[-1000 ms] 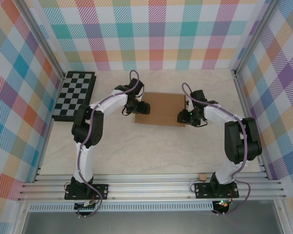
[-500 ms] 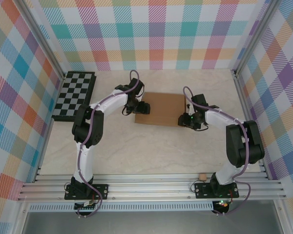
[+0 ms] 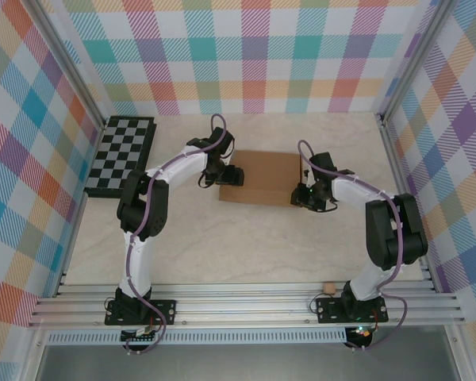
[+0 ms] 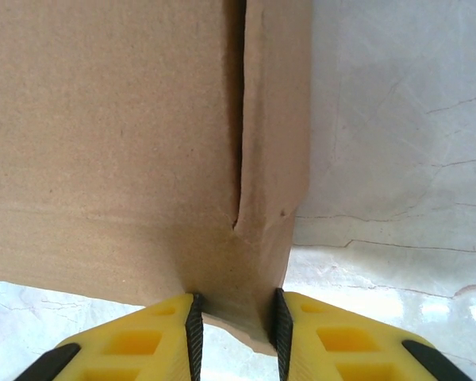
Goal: Fold the paper box
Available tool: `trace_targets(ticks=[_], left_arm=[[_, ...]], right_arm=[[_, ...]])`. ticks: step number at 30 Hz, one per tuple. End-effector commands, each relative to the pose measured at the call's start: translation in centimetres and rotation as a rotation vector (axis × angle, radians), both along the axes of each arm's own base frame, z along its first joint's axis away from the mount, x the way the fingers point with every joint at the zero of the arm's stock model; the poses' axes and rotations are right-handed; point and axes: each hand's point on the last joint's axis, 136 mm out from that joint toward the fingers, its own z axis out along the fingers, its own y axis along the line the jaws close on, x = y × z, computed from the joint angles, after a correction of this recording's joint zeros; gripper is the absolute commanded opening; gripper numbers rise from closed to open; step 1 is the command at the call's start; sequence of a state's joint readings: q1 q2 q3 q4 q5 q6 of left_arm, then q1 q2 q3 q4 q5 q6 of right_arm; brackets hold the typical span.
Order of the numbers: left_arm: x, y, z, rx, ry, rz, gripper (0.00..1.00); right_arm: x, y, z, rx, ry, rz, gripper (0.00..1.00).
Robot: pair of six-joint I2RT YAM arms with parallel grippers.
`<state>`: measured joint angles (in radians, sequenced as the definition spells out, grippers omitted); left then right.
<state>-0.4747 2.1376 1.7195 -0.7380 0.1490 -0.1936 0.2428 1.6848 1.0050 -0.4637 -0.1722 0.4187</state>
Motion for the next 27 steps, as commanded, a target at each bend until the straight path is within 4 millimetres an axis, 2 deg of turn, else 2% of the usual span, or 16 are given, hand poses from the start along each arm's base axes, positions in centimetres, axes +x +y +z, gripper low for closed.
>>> trace_targets(ticks=[1,4,10,17,27], left_arm=[[-1.9,1.9,-4.4,0.103,0.124,0.003,0.75],[-1.9,2.0,-4.4,0.105,0.122,0.0,0.75],[-1.9,2.4,-4.4,0.11,0.126,0.001,0.75],[-1.8,2.8,-4.2,0.109,0.123,0.008,0.75],[-1.8,2.9,-4.3,0.108,0.124,0.007,0.75]], right_arm=[[-1.8,-2.8,-3.5,-0.13,0.148,-0.097,0.3],[-1.8,-2.8,-4.2,-0.12,0.169,-0.12,0.3],[-1.7,-3.9,-4.0,-0.097,0.171,-0.221,0.31],[-2.9,-4.1,-3.9,-0.108,0.208,-0.202,0.35],[-3.6,-4.0,-2.3,-0.079,0.174,-0.197,0.35]])
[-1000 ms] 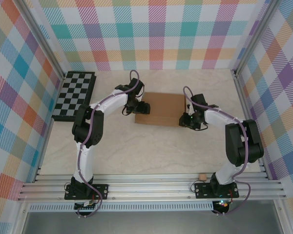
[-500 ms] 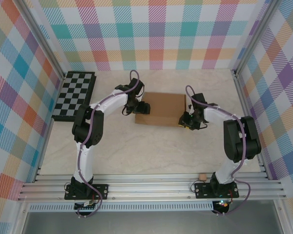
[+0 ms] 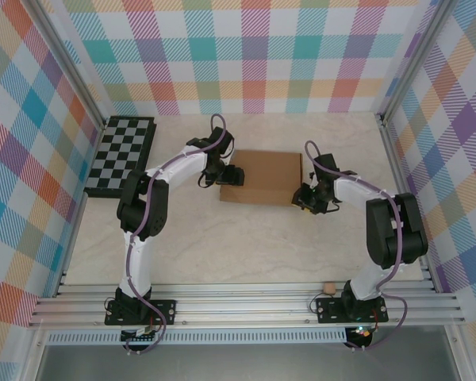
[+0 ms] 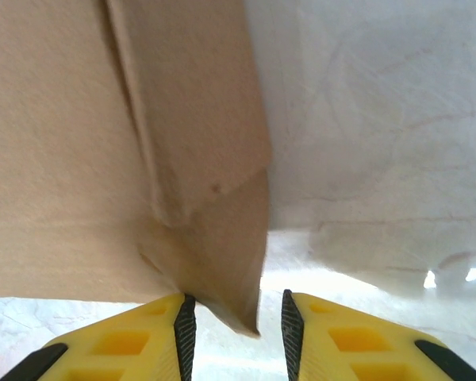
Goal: Fold the paper box
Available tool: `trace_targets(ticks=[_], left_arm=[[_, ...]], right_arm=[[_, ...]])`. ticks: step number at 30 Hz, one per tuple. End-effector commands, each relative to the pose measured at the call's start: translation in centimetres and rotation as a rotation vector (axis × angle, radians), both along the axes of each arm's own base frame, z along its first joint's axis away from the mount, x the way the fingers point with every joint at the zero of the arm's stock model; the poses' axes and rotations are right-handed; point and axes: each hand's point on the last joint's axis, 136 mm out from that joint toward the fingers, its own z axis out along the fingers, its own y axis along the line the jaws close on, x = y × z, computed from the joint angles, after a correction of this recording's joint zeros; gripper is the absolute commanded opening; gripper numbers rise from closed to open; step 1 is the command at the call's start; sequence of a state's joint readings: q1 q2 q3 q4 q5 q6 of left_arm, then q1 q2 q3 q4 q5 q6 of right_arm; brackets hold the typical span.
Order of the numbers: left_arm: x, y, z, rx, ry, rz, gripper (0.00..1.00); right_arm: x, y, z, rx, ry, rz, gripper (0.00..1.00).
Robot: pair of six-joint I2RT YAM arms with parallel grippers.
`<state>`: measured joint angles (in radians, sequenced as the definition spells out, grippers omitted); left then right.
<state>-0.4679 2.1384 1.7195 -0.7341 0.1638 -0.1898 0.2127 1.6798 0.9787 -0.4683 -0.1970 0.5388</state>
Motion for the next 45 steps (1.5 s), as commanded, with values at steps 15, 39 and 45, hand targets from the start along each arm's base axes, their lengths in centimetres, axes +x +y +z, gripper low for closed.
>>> trace_targets(ticks=[15,39,45], left_arm=[[-2.1,2.9,-4.6,0.122,0.126,0.009,0.75],[-2.0,2.5,-4.5,0.101,0.131,0.019,0.75],[-1.9,2.6,-4.5,0.109,0.13,0.02,0.75]], right_arm=[[-1.8,-3.1,1.3,-0.085,0.036,-0.089,0.35],[2.7,0.4,3.1,0.075,-0.131,0.035,0.43],[1.3,0.0,1.5,0.063,-0.076,0.02,0.39]])
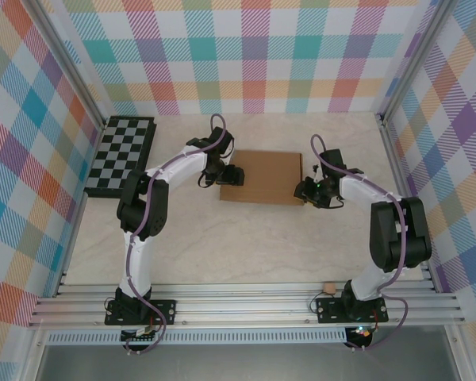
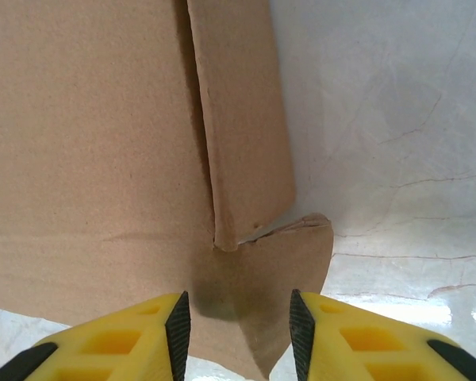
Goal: Fold the paper box
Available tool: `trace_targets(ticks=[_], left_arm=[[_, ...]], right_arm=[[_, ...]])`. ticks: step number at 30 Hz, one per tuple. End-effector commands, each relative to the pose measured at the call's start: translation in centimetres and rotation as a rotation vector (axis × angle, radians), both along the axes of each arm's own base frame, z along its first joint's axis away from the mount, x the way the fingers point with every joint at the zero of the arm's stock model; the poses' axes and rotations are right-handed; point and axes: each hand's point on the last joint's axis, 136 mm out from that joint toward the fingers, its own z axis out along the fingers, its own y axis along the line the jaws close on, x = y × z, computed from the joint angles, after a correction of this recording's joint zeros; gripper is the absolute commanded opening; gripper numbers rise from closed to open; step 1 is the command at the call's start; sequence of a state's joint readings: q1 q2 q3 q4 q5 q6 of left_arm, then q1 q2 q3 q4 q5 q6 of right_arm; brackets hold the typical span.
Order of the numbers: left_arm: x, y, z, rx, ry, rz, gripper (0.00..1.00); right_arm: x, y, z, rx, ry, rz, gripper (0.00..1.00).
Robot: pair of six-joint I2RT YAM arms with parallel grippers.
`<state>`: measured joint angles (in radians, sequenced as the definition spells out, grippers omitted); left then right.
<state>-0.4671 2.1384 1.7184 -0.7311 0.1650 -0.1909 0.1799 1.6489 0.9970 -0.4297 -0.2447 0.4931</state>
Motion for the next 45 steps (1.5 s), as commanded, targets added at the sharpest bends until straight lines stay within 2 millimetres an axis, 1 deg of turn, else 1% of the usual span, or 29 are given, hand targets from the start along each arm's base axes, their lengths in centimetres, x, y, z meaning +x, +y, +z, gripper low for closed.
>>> trace_targets(ticks=[1,4,6,13,15,17,19,22,24,26,29,39,45], left_arm=[[-2.0,2.6,-4.5,0.112,0.132,0.019,0.75],[-2.0,2.6,-4.6,0.111,0.134,0.018,0.75],[-2.0,2.5,-4.8,0.109,0.136,0.019,0.75],[-2.0,2.5,-4.6,0.108,0.135,0.019,0.75],[-2.0,2.6,-4.5,0.109,0.135,0.018,0.75],[-2.0,2.6,-4.4,0.108,0.134,0.016,0.75],[-2.0,2.6,-4.5,0.111,0.135,0.014,0.75],[-2.0,2.5,-4.3,0.108,0.135,0.012,0.75],[-1.9,2.5,-4.3,0.108,0.135,0.012,0.75],[-1.9,2.5,-4.2,0.11,0.133,0.012,0.75],[-1.8,2.5,-4.1,0.107,0.131,0.013,0.75],[-1.9,2.5,-4.0,0.11,0.131,0.012,0.75],[-1.8,2.6,-4.1,0.113,0.131,0.012,0.75]], right_arm=[[-0.6,0.0,-0.9,0.013,0.021,-0.006,0.39],[-0.9,0.0,-1.5,0.015,0.03,-0.003,0.37],[-0.7,0.0,-1.7,0.014,0.023,0.001,0.36],[0.9,0.6,-0.9,0.032,-0.064,0.038,0.36],[1.2,0.9,-0.6,0.046,-0.074,0.052,0.39],[1.2,1.0,-0.2,0.05,-0.074,0.054,0.44],[1.2,0.7,-0.1,0.025,-0.079,0.054,0.49],[1.3,0.2,-0.2,-0.013,-0.087,0.072,0.51],[1.5,0.7,-0.2,0.01,-0.101,0.093,0.49],[1.6,1.4,-0.1,0.047,-0.102,0.101,0.44],[1.5,1.6,0.1,0.075,-0.099,0.087,0.4],[0.4,1.3,0.0,0.051,-0.062,0.101,0.36],[0.2,1.7,1.2,0.079,-0.059,0.099,0.35]])
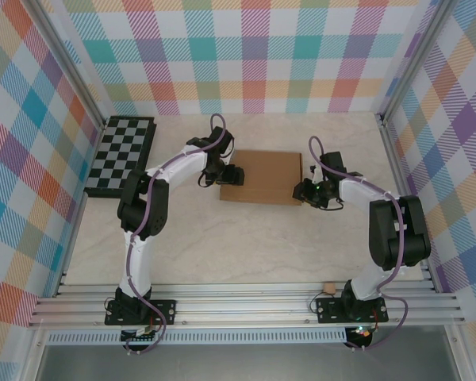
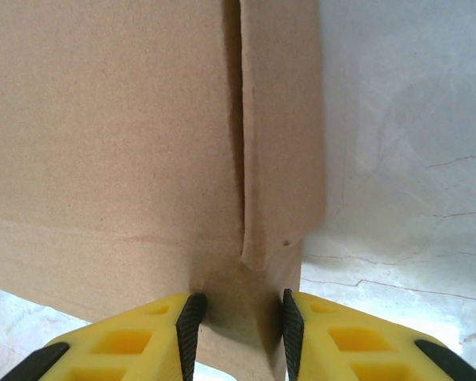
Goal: Fold the paper box
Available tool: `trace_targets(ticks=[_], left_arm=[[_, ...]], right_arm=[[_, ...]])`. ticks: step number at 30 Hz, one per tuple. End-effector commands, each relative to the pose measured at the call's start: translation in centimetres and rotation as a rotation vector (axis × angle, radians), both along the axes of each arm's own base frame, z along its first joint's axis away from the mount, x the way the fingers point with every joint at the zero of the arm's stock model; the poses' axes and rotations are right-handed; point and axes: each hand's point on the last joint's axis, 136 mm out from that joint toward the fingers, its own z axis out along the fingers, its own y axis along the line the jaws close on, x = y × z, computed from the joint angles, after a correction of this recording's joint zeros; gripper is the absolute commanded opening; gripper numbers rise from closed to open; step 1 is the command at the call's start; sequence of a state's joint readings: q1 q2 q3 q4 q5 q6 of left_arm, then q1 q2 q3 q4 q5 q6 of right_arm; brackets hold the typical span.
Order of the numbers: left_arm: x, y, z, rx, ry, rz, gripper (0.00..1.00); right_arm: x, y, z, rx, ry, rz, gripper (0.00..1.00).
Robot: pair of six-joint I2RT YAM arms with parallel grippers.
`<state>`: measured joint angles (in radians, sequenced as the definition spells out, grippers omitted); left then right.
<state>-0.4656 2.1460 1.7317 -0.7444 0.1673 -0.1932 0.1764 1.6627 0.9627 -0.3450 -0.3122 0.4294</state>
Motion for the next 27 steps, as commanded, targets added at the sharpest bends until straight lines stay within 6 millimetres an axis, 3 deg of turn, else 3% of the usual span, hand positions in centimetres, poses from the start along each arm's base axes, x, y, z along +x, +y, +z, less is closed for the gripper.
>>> trace_targets(ticks=[1,10,16,27], left_arm=[[-1.9,2.5,-4.0,0.112,0.122,0.007,0.75],[-1.9,2.6,-4.0,0.114,0.121,0.007,0.75],[-1.8,2.6,-4.0,0.112,0.12,0.009,0.75],[-1.8,2.5,-4.2,0.109,0.121,0.01,0.75]], right_arm=[[-0.1,0.5,1.6,0.026,-0.005,0.022,0.35],[0.4,-0.7,1.2,-0.07,-0.019,0.031,0.37],[0.6,-0.2,0.4,-0.036,-0.023,0.039,0.34],[-0.2,0.4,0.8,0.008,-0.009,0.039,0.35]])
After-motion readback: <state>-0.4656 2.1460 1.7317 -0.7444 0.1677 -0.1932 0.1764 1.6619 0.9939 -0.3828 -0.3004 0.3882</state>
